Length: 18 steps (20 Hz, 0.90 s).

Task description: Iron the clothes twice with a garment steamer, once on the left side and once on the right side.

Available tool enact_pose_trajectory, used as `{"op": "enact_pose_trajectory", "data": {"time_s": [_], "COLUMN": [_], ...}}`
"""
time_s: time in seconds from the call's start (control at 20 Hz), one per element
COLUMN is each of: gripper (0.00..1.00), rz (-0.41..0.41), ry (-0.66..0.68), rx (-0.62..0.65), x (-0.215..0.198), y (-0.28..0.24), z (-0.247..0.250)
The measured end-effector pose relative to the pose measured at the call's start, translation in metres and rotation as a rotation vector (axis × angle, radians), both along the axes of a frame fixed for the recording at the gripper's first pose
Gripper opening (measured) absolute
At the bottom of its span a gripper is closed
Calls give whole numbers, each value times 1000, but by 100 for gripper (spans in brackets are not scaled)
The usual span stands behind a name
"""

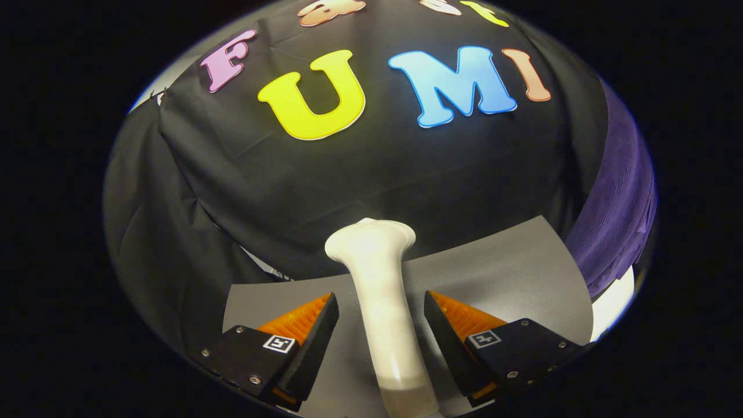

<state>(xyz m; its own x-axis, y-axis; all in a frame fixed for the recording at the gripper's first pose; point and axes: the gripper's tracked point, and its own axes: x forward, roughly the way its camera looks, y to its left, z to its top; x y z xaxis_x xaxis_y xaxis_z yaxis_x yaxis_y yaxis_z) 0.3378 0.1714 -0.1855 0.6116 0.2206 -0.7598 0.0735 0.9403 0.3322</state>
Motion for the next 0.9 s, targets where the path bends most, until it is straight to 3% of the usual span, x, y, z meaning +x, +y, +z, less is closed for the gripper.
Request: {"op": "enact_pose_trajectory", "data": {"time_s": [0.15,0.3,0.4,0.6,0.9], "gripper": [82,74,62,53,38], "rz": [-4,-33,-40,-12,-31], "ry": [13,10,12,4,-26], "rx": [29,-23,-52,-118,-170], "x": [1,7,5,3,-2], "y": [6,1,-3,-1,-2], "z": [-2,-10,-10,-14,-10]}}
